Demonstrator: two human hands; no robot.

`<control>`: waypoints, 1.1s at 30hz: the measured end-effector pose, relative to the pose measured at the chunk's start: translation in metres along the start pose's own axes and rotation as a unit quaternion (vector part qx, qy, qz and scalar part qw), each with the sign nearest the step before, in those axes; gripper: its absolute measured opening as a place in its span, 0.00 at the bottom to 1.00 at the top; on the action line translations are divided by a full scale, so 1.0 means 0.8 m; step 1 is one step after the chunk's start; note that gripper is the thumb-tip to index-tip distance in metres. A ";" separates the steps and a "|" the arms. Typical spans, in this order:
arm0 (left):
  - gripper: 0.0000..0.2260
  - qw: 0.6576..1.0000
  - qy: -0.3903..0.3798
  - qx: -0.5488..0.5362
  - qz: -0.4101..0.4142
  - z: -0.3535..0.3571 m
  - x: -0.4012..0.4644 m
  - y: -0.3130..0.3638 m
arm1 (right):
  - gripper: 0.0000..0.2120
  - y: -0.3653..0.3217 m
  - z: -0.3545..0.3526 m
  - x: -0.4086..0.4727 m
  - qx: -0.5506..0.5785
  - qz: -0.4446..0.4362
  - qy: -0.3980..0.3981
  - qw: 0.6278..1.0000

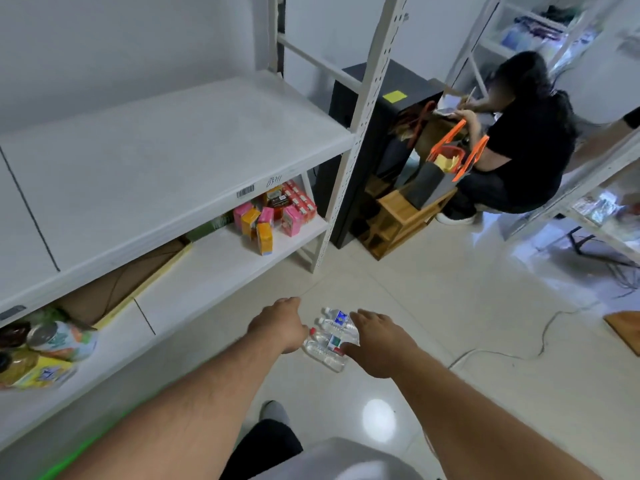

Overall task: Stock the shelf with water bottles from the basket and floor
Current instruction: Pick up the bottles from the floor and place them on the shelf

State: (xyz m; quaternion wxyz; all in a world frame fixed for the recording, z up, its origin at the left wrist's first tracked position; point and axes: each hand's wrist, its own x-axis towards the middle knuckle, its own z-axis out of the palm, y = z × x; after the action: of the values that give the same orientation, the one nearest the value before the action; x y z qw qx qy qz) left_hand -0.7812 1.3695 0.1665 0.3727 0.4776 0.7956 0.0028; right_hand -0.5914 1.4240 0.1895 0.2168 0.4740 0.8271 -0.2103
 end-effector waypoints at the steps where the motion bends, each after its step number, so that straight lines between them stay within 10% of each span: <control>1: 0.30 1.000 0.001 -0.001 -0.004 -0.007 0.010 0.006 | 0.33 0.003 -0.008 0.009 -0.001 -0.005 -0.003 1.000; 33: 0.33 0.897 0.055 -0.284 -0.336 0.109 0.076 0.184 | 0.26 0.200 -0.098 0.242 -0.119 -0.232 -0.188 0.947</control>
State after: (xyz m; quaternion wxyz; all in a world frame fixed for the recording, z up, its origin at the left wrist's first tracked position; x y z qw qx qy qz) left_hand -0.6340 1.4652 0.1202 0.4271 0.0551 0.8932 0.1292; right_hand -0.5518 1.6757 0.1231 0.3682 0.1917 0.8775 -0.2400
